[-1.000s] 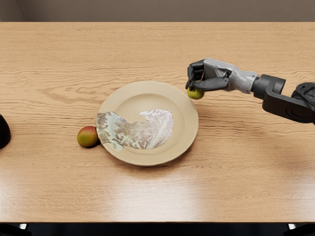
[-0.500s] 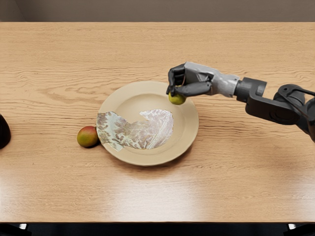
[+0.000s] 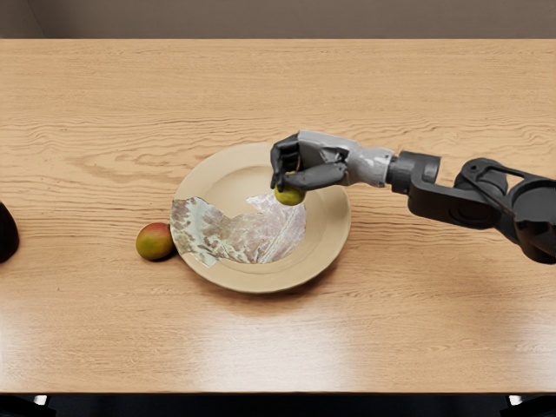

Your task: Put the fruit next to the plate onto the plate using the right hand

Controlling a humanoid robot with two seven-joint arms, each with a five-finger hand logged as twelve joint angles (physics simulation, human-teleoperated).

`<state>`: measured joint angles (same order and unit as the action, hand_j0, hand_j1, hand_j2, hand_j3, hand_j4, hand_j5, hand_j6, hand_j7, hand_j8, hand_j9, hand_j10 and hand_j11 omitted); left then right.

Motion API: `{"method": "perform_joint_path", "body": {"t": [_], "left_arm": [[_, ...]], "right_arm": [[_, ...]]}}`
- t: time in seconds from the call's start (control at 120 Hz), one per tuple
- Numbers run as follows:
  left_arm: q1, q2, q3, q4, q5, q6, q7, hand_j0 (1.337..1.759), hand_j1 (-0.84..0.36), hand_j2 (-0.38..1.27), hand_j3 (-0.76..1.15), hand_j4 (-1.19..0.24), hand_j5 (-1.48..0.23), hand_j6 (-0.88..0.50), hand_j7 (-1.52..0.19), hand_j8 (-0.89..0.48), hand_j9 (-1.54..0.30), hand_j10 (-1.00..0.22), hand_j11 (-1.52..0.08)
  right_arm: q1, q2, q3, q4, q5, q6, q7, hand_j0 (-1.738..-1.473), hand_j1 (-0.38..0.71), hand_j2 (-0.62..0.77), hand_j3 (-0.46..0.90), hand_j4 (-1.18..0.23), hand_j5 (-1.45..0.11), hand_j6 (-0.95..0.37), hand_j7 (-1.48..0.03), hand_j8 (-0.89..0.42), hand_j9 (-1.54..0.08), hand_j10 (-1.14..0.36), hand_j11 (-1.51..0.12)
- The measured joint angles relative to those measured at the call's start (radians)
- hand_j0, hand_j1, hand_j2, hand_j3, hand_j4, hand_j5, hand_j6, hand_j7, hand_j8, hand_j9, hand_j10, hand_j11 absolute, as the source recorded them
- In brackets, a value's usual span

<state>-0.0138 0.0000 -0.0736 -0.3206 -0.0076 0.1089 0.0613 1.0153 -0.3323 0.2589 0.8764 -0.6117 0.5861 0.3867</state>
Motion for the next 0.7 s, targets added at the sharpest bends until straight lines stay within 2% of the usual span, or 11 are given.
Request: {"method": "perform_joint_path", "body": {"t": [0.208,0.325,0.533,0.7], "left_arm": [[0.0,0.0,0.0,0.0,0.0,0.0,0.0,1.658,0.35,0.0,0.0,0.0,0.0,0.0,0.0,0.0,0.0,0.0,0.0],[0.0,0.0,0.0,0.0,0.0,0.0,0.0,1.658,0.35,0.0,0.0,0.0,0.0,0.0,0.0,0.0,0.0,0.0,0.0],[0.0,0.0,0.0,0.0,0.0,0.0,0.0,1.658,0.35,0.0,0.0,0.0,0.0,0.0,0.0,0.0,0.0,0.0,0.0],[0.0,0.0,0.0,0.0,0.0,0.0,0.0,1.658,0.35,0.0,0.0,0.0,0.0,0.0,0.0,0.0,0.0,0.0,0.0]], "right_arm": [[-0.005,0.012,-0.01,-0.001,-0.001,-0.001,-0.001,-1.638,0.5,-0.26,0.0,-0.8,-1.11,-0.82,-1.07,-0.79,-1.1,-0.39,-1.1],[-0.005,0.012,-0.009,-0.001,0.001,-0.003,-0.001,-1.643,0.5,-0.2,0.0,-0.75,-1.03,-0.77,-1.0,-0.76,-1.02,-0.44,-1.02],[-0.007,0.006,0.002,-0.005,0.011,-0.006,-0.002,-1.653,0.28,-0.13,0.0,-0.54,-0.72,-0.54,-0.71,-0.54,-0.71,-0.43,-0.71],[-0.01,0.004,0.005,-0.005,0.013,-0.007,-0.009,-1.656,0.17,-0.1,0.0,-0.44,-0.58,-0.44,-0.57,-0.44,-0.58,-0.39,-0.58]]}}
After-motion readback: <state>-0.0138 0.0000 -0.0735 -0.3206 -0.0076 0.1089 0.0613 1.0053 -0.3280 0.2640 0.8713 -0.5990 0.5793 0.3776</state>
